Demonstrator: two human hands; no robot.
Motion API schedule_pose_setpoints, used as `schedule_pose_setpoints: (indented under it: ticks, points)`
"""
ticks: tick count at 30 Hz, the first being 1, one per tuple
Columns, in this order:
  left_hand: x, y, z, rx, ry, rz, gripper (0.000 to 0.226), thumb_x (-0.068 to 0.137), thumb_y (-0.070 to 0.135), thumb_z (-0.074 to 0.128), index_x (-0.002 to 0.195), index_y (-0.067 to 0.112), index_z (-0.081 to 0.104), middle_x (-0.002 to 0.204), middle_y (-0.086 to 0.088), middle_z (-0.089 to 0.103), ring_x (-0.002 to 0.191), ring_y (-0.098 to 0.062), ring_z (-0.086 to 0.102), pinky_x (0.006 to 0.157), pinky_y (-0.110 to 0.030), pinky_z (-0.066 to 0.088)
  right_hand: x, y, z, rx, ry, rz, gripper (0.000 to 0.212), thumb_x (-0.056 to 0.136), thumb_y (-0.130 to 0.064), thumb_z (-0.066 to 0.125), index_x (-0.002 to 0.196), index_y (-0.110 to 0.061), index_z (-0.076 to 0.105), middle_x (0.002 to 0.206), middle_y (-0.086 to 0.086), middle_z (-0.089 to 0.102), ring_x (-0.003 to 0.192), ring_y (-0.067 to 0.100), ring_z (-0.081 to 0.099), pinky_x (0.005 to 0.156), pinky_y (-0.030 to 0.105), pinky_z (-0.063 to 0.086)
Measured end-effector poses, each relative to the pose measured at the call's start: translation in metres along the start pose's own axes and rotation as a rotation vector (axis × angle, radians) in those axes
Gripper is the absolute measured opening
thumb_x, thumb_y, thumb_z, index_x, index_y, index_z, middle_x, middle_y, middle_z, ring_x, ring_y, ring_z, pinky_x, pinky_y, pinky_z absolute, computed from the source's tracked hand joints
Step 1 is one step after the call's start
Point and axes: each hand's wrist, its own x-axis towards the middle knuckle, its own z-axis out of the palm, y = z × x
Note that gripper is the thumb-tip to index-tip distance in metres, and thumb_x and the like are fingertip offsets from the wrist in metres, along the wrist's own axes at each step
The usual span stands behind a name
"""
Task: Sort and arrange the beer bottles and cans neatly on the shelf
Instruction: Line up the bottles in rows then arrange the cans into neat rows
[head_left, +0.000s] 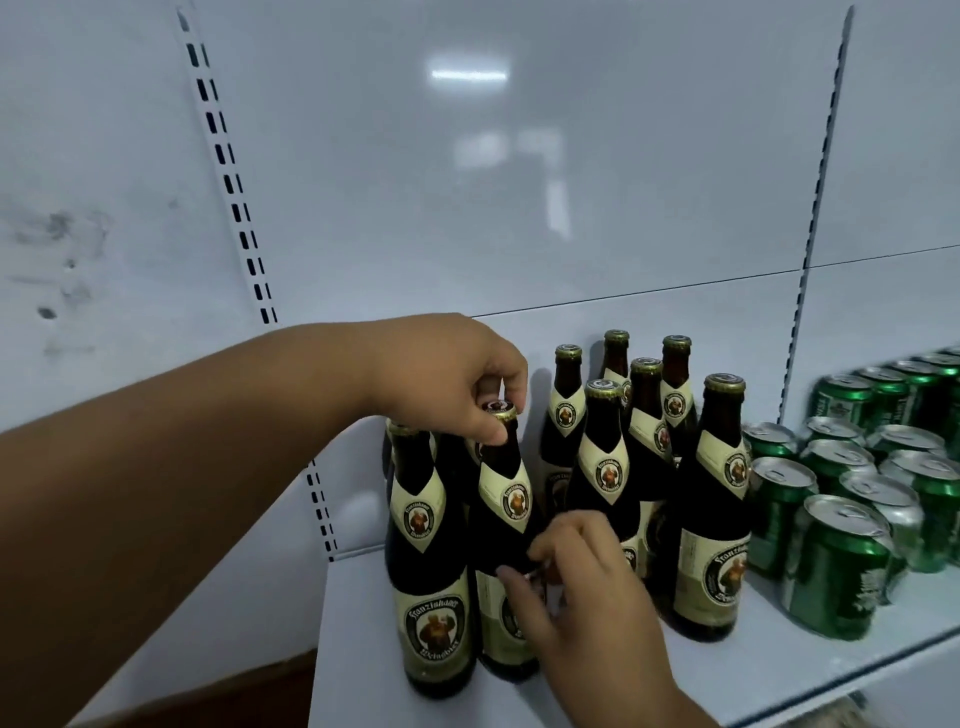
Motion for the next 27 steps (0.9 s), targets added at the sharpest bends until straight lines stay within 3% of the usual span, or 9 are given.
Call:
schedule_pose_setpoints:
  ticks: [5,8,12,16,20,22,24,27]
  points:
    - [0.006,0.006,0.006,0.097,0.064,-0.045,0.024,0.086,0.034,0.072,0.109,0.034,0.064,0.084,0.02,0.058,0.081,0.003,0.055,0.069,-0.016,0.042,-0.008,0.016,0.012,-0.042,-0.096,0.083,0.031,0.084,-0.05,0.059,0.074,-0.033,0.035,0.07,-0.014,0.041,0.057,0.007,0.044,0.047,0.025,0.041]
    - [0.009,0.006,0.009,0.118,0.09,-0.076,0.024,0.086,0.034,0.071,0.109,0.033,0.064,0.086,0.018,0.06,0.079,0.005,0.053,0.067,-0.016,0.04,-0.006,0.022,0.014,-0.039,-0.154,0.1,0.033,0.086,-0.04,0.067,0.073,-0.032,0.038,0.067,-0.013,0.043,0.056,0.008,0.045,0.047,0.021,0.036]
    - [0.01,0.01,0.01,0.091,0.066,-0.162,0.023,0.087,0.034,0.071,0.108,0.035,0.062,0.086,0.018,0.059,0.08,-0.001,0.055,0.071,-0.024,0.043,0.0,0.027,0.01,0.021,-0.268,0.139,0.03,0.091,-0.041,0.061,0.072,-0.03,0.04,0.068,-0.01,0.045,0.061,0.007,0.046,0.049,0.017,0.03]
    - [0.0,0.018,0.012,0.075,0.092,-0.277,0.043,0.087,0.042,0.067,0.126,0.031,0.051,0.104,0.016,0.059,0.091,-0.007,0.057,0.078,-0.028,0.045,-0.002,0.033,0.007,0.069,-0.345,0.105,0.023,0.093,-0.038,0.059,0.076,-0.03,0.045,0.072,-0.013,0.046,0.066,0.005,0.046,0.053,0.017,0.031]
    - [-0.035,0.022,0.008,0.108,0.057,-0.417,0.029,0.085,0.044,0.067,0.109,0.037,0.053,0.099,0.016,0.059,0.091,-0.008,0.057,0.083,-0.035,0.05,-0.018,0.034,0.005,0.157,-0.425,0.049,0.016,0.092,-0.038,0.059,0.081,-0.028,0.052,0.072,-0.014,0.049,0.066,0.002,0.049,0.056,0.012,0.034]
    - [-0.05,0.023,0.009,0.153,0.011,-0.481,0.027,0.084,0.039,0.069,0.107,0.037,0.056,0.099,0.014,0.059,0.089,-0.009,0.056,0.082,-0.035,0.05,-0.023,0.03,0.007,0.216,-0.476,0.024,0.008,0.094,-0.037,0.058,0.093,-0.028,0.058,0.082,-0.013,0.058,0.075,0.003,0.055,0.065,0.014,0.045]
    - [-0.057,0.021,0.015,0.164,0.032,-0.523,0.031,0.085,0.032,0.069,0.113,0.036,0.057,0.103,0.011,0.058,0.088,-0.011,0.054,0.081,-0.034,0.049,-0.025,0.023,0.009,0.277,-0.522,0.035,0.019,0.095,-0.035,0.056,0.113,-0.028,0.061,0.1,-0.012,0.061,0.09,0.004,0.058,0.08,0.024,0.052]
    - [-0.055,0.021,0.027,0.14,0.123,-0.54,0.028,0.088,0.027,0.069,0.112,0.032,0.056,0.101,0.009,0.057,0.092,-0.015,0.053,0.078,-0.031,0.045,-0.031,0.013,0.012,0.33,-0.556,0.051,0.039,0.097,-0.034,0.054,0.135,-0.028,0.051,0.119,-0.014,0.054,0.107,0.002,0.054,0.094,0.027,0.05]
